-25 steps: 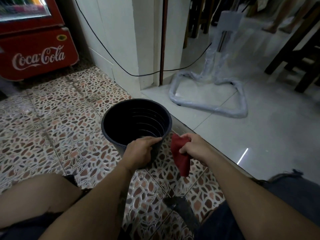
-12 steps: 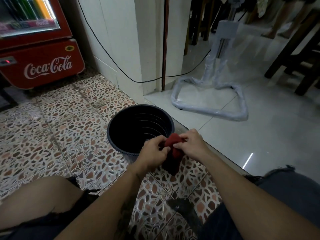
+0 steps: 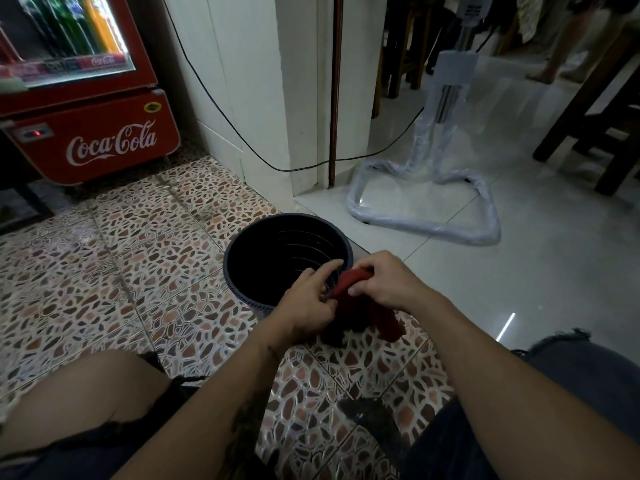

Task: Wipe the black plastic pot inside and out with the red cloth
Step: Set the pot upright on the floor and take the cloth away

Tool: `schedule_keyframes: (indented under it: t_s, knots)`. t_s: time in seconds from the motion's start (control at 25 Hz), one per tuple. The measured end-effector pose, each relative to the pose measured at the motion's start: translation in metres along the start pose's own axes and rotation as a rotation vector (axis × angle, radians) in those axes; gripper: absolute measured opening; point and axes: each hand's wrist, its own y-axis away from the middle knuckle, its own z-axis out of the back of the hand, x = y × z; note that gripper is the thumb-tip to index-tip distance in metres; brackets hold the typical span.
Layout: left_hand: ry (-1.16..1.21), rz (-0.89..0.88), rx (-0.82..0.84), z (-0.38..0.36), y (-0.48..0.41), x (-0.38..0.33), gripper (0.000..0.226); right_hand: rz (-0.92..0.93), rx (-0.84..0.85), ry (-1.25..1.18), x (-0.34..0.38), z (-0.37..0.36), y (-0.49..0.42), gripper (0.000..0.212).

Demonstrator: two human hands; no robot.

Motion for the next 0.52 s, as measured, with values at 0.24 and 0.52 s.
schedule_keyframes:
  t_s: [0.24,0.52]
  knots:
    - [0.059,-0.037,0.036,0.0,-0.001,-0.005,0.017,-0.012,0.05,0.081,-0.004,0.012,-0.001,0.031]
    - [-0.005,0.016,-0.054,0.033,-0.035,-0.003,0.011,-0.187,-0.05,0.05,-0.029,0.0,-0.022,0.018]
